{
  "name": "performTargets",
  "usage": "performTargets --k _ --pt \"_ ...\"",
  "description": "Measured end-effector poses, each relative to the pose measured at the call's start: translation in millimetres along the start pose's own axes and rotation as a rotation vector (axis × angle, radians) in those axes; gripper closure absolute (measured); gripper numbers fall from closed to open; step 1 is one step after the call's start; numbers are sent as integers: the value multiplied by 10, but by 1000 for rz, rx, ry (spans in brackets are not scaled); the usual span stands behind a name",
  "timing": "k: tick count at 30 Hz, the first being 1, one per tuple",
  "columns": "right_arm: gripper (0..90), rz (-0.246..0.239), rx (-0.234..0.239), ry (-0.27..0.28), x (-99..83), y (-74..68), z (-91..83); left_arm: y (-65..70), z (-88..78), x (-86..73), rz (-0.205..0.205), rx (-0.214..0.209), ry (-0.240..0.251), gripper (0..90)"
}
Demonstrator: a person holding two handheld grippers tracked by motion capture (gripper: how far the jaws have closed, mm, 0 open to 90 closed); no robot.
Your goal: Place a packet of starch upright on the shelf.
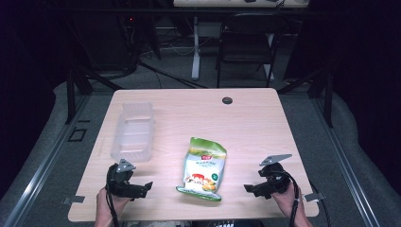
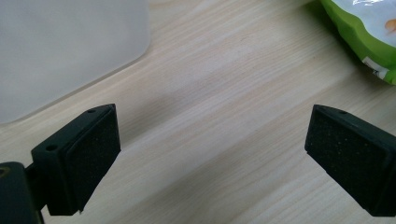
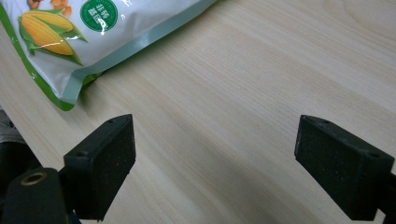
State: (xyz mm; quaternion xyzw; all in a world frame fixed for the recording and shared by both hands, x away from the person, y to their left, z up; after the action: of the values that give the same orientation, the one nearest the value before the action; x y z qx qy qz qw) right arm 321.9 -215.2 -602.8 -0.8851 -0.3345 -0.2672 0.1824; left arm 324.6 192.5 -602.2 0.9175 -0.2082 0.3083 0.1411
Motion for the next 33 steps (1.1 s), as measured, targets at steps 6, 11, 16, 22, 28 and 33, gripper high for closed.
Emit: performTargets --k 6,11,16,22,28,33 --pt "120 3 7 -7 -28 -5 -11 0 -3 30 -9 -7 27 32" --pt "120 6 28 -1 3 -17 15 47 2 75 5 -23 49 32" --pt "120 -8 42 -13 20 -38 55 147 22 77 33 -30 30 19" --pt "120 -22 48 2 32 -59 30 317 32 178 97 -57 37 9" --pt "121 1 55 10 34 -14 23 474 79 248 132 -126 17 3" --pt "121 -5 55 10 41 -21 38 517 102 302 102 -182 8 2"
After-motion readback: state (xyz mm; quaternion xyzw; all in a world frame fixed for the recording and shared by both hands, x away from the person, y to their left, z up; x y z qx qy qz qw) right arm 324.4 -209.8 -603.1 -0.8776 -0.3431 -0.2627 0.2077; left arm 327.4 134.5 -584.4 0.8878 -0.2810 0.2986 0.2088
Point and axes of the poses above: each handheld gripper's, and its own axes: z roughly forward along the jaws, x roughly out of its top, y roughly to its right, the point moved 8 cm from there along z, roughly forward along the jaws, and after that the axes turned 5 degrees about -z, right-handed, at the moved point
